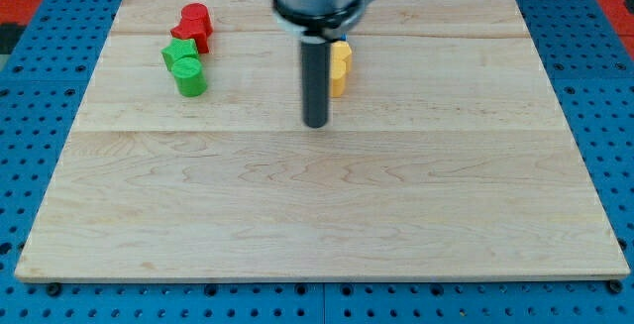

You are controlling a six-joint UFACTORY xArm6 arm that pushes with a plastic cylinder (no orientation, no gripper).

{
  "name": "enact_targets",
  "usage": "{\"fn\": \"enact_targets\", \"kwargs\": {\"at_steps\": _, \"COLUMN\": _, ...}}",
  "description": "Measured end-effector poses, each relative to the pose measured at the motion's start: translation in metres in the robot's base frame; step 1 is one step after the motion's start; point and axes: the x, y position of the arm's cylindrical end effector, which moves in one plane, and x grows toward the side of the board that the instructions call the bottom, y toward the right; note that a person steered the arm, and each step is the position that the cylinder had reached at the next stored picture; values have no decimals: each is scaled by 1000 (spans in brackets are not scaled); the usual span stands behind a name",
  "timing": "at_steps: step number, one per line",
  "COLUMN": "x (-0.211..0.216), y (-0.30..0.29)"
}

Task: Move the arm parallel to the left of the yellow hexagon

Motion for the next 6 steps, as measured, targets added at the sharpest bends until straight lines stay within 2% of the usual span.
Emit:
{"fn": "enact_targets", "kwargs": {"at_steps": 1, "x": -9, "y": -44}}
{"fn": "enact_targets", "kwargs": {"at_steps": 3, "x": -68, "y": -53}}
{"fn": "enact_targets", "kwargs": {"at_steps": 5, "x": -102, "y": -56}}
{"fn": "enact_targets", "kwargs": {"at_steps": 6, "x": -99, "y": -68}}
